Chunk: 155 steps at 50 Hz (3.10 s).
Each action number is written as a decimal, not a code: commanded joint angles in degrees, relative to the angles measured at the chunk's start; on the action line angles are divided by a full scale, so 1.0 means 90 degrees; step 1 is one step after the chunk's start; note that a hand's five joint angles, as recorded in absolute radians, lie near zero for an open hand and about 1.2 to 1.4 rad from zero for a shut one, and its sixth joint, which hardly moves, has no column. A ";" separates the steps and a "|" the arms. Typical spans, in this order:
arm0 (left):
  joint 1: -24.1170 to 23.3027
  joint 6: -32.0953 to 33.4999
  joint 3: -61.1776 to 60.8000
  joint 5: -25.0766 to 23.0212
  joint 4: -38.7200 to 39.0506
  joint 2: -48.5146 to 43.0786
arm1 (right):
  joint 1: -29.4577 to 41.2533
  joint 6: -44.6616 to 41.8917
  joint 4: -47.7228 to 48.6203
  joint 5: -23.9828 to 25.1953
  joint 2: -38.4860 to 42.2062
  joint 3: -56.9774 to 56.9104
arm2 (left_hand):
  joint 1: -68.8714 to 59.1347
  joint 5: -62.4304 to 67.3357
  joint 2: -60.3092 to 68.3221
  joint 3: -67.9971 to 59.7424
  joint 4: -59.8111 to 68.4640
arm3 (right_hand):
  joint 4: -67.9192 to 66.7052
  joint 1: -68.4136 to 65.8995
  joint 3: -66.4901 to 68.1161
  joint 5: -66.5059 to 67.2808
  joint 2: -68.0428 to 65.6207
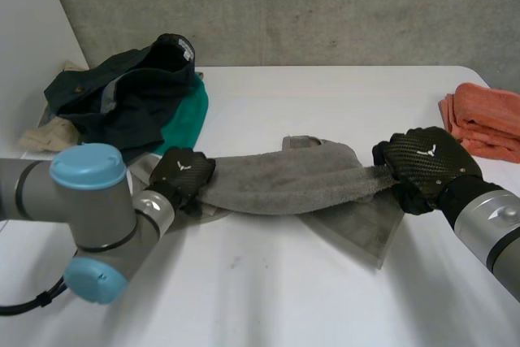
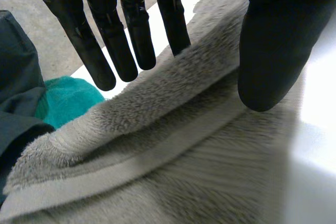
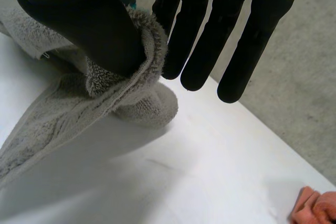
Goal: Fold the laundry.
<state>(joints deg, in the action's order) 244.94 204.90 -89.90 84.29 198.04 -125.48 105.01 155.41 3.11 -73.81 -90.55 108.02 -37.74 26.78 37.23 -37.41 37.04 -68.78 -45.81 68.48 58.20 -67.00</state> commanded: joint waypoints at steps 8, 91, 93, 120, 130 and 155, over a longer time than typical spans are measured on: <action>-0.0204 0.0027 0.0945 0.0048 0.0232 -0.0735 | -0.0017 -0.0012 0.0006 -0.0012 -0.0222 -0.0137 | -0.4692 0.4799 0.4749 -0.4729 0.4770 | -0.1247 -0.3799 0.1280 0.1311 -0.1444; -0.1200 -0.0295 -0.1828 0.1796 -0.0891 0.2186 | -0.0808 -0.1203 -0.2211 0.0496 0.2756 -0.2314 | -0.0642 0.0749 0.0699 -0.0679 0.0720 | 0.4561 0.2008 -0.4527 -0.4497 0.4364; -0.1190 -0.0295 -0.1809 0.1796 -0.0843 0.2058 | -0.0789 -0.1135 -0.2143 0.0545 0.3000 -0.2412 | -0.0642 0.0749 0.0699 -0.0679 0.0720 | 0.4094 0.1541 -0.4060 -0.4029 0.3896; -0.0956 -0.0217 -0.1291 0.1738 -0.0051 0.1052 | -0.0798 -0.0715 -0.1420 0.0877 0.3509 -0.2520 | -0.3329 0.3436 0.3385 -0.3366 0.3406 | -0.1247 -0.3799 0.1280 0.1311 -0.1444; -0.0790 -0.0247 -0.1320 0.1728 -0.0197 0.2192 | -0.0984 -0.0871 -0.1420 0.0536 0.2562 -0.2305 | -0.4696 0.4803 0.4752 -0.4733 0.4773 | -0.1247 -0.3799 0.1280 0.1311 -0.1444; 0.0880 -0.1321 -0.0774 0.0263 -0.2522 0.2881 | -0.1131 -0.4181 -0.3413 -0.0216 0.0789 -0.1992 | -0.4696 0.4803 0.4752 -0.4733 0.4773 | -0.1247 -0.3799 0.1280 0.1311 -0.1444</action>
<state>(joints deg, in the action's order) 251.79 194.19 -97.54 87.33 176.21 -88.07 94.43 121.65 -26.62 -74.45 -90.30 88.36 -65.01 55.73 68.62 -68.38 68.73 -68.79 -64.99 68.44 56.47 -67.56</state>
